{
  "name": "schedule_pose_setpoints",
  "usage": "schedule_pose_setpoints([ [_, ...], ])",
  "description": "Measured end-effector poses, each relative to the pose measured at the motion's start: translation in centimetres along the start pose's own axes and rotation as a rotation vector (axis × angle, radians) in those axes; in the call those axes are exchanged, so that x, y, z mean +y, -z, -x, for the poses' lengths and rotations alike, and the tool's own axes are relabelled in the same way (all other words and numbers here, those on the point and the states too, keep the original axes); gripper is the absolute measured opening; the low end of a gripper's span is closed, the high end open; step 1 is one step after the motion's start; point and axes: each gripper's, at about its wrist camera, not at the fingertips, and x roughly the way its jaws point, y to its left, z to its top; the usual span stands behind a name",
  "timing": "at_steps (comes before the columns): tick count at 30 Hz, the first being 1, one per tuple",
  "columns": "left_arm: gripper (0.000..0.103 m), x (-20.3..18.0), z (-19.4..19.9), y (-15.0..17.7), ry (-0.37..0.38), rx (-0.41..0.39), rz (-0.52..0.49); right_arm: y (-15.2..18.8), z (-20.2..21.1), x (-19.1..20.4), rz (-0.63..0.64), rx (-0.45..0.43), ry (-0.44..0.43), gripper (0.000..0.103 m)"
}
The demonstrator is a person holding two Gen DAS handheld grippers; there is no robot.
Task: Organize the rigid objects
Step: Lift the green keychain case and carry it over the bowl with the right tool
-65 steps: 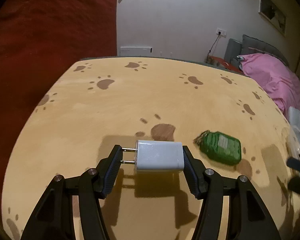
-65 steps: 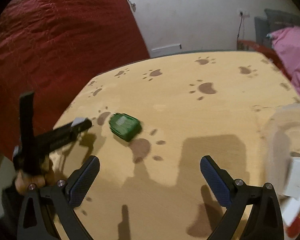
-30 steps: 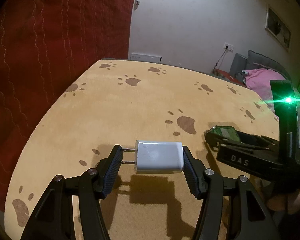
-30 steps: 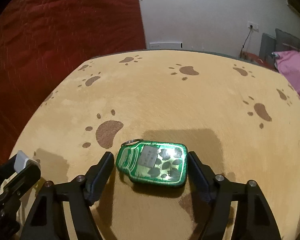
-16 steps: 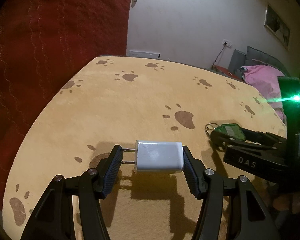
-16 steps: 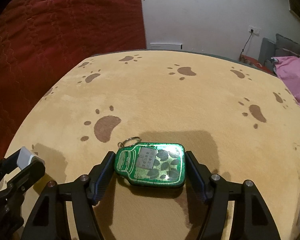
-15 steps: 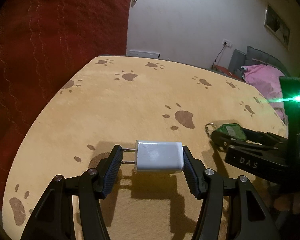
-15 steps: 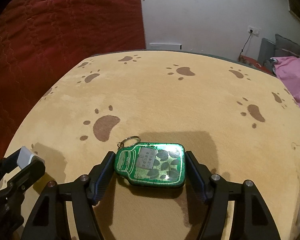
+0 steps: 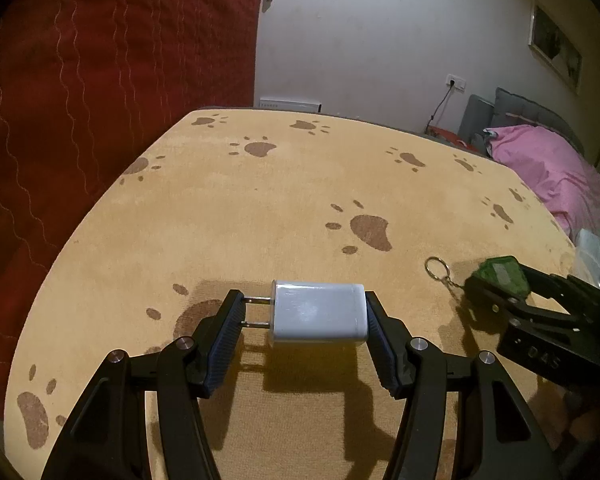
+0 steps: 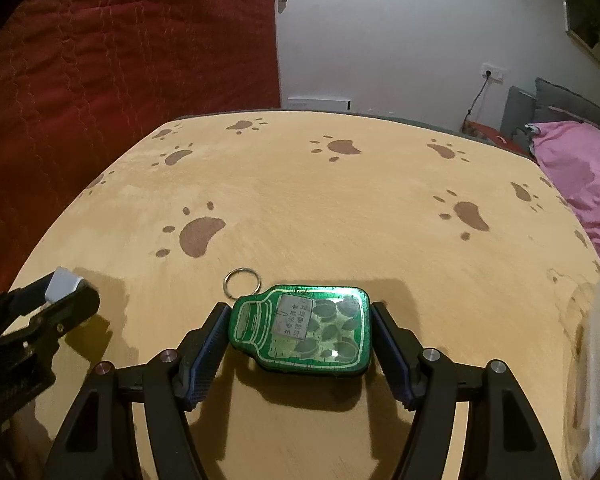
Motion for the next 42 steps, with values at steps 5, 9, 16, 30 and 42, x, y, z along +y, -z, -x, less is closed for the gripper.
schedule_pose_setpoints([
  [5, 0.060, -0.1, 0.2, 0.1, -0.004, -0.002, -0.002, 0.5, 1.0, -0.6, -0.016, -0.014, 0.005, 0.072],
  [9, 0.060, -0.3, 0.3, 0.2, -0.007, 0.000, -0.003, 0.8, 1.8, -1.1, -0.024, -0.027, 0.006, 0.072],
  [16, 0.060, -0.8, 0.8, 0.8, -0.014, 0.004, -0.004, 1.5, 3.1, -1.9, -0.032, -0.046, 0.002, 0.072],
  [30, 0.060, -3.5, 1.9, 2.6, -0.003, 0.027, -0.027, 3.4, 6.3, -4.9, -0.061, -0.079, 0.004, 0.072],
  [42, 0.060, -8.6, 2.9, 3.2, 0.050, 0.041, -0.085, 4.9, 9.2, -9.6, -0.121, -0.120, 0.042, 0.072],
])
